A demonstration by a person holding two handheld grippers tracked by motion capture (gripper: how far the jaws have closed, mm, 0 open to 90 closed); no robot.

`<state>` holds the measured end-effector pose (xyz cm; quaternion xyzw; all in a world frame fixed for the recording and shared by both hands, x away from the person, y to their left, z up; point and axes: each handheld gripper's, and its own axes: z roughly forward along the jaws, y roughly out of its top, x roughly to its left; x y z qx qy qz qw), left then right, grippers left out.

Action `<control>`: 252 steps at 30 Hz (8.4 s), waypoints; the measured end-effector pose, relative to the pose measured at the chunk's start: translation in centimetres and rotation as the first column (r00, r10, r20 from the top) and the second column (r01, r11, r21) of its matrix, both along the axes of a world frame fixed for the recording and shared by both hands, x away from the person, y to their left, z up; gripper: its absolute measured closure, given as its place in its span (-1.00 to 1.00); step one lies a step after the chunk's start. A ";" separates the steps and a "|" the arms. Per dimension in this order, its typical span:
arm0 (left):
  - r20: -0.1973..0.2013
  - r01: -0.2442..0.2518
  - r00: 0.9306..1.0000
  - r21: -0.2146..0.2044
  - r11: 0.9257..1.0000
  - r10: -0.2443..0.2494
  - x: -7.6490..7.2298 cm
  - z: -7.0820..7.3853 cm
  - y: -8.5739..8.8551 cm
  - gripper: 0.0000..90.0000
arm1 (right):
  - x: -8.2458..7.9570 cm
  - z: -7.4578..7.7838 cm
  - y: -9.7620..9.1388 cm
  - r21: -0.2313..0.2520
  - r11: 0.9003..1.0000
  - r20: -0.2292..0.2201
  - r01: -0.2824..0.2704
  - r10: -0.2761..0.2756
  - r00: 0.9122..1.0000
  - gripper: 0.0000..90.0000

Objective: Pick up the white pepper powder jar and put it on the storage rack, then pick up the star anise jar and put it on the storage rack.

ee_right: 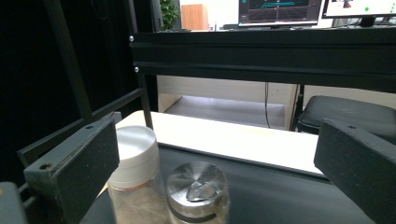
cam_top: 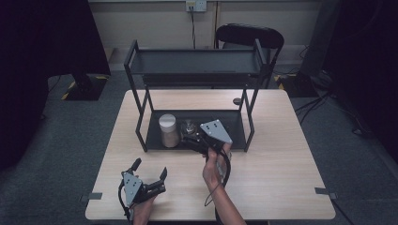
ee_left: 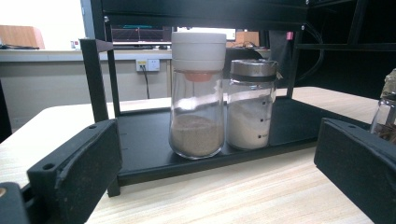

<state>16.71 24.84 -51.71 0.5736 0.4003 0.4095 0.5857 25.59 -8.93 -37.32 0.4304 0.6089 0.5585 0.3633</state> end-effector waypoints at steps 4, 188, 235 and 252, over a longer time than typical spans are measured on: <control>0.000 0.000 1.000 -0.001 1.000 0.000 0.0 0.0 0.0 -1.00 | -0.5 0.0 -0.9 0.010 1.000 0.020 0.012 -0.012 1.000 -1.00; 0.002 0.000 1.000 -0.005 1.000 0.000 0.0 -0.1 0.0 -1.00 | -10.5 -8.7 -9.1 -0.036 0.984 0.101 0.173 -0.168 0.981 -0.94; 0.001 0.002 1.000 -0.003 1.000 -0.002 0.0 0.0 0.0 -1.00 | -6.0 -8.8 -8.4 -0.059 0.998 -0.025 -0.025 0.023 0.999 -0.93; 0.002 0.000 1.000 -0.005 1.000 0.000 0.0 -0.1 0.0 -1.00 | -5.6 -9.1 -8.1 -0.085 0.996 -0.073 -0.022 0.016 0.997 -0.85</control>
